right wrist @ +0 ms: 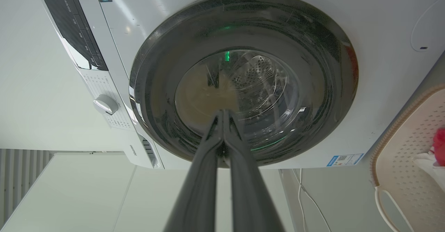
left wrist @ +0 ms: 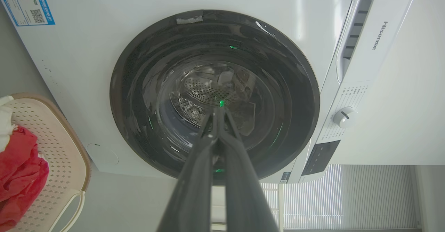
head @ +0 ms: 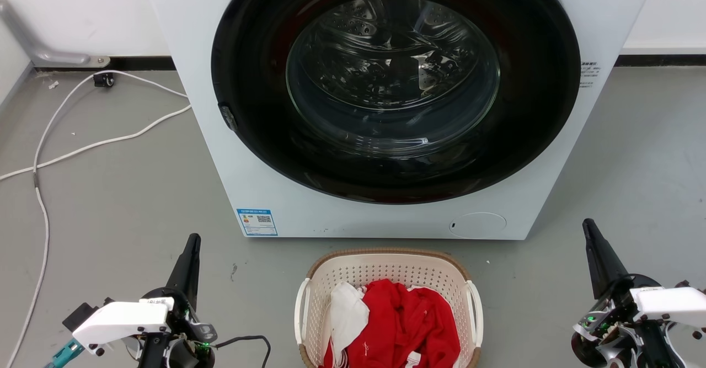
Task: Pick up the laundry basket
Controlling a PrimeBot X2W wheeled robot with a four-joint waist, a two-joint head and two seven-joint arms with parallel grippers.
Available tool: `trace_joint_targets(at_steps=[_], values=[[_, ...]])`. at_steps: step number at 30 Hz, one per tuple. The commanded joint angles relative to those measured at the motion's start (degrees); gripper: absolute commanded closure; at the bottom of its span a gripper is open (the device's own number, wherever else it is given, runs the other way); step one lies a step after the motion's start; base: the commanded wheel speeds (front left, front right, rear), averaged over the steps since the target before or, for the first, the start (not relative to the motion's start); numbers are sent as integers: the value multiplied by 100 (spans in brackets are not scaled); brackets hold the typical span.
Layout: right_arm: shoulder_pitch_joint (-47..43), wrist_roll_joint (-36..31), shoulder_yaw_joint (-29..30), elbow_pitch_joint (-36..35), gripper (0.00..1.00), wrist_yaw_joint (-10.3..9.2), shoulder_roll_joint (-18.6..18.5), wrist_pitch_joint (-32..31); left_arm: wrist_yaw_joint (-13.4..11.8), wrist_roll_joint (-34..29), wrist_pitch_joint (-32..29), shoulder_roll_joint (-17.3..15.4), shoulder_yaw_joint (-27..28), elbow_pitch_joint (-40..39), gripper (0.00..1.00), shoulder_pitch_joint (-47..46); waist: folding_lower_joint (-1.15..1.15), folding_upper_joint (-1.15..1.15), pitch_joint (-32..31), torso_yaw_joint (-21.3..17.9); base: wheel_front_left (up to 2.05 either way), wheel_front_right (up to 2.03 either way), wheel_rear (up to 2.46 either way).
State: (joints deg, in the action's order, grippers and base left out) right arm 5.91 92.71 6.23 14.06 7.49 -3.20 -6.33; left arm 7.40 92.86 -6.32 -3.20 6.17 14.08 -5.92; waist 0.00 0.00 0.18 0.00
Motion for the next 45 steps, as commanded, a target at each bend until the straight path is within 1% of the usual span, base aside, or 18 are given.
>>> trace_joint_targets(at_steps=[1,37,38,41,45], values=[[62,-21,12,5,100,0,19,-18,20,-36,-7,9,18,7,100,-61,0,0,0,0,0,0,0],[64,-39,23,5,100,0,28,-22,20,-43,-24,18,35,8,100,-63,0,0,0,0,0,0,0],[0,-2,14,1,0,0,9,-17,0,-29,-6,15,16,1,0,-1,0,0,0,0,0,0,0],[-120,0,4,129,0,-1,25,-11,-8,-35,2,38,-5,136,0,113,0,0,0,0,0,0,0],[-161,-36,-69,31,0,-1,25,111,-7,-138,123,38,-38,29,0,157,0,0,0,-2,0,0,0]])
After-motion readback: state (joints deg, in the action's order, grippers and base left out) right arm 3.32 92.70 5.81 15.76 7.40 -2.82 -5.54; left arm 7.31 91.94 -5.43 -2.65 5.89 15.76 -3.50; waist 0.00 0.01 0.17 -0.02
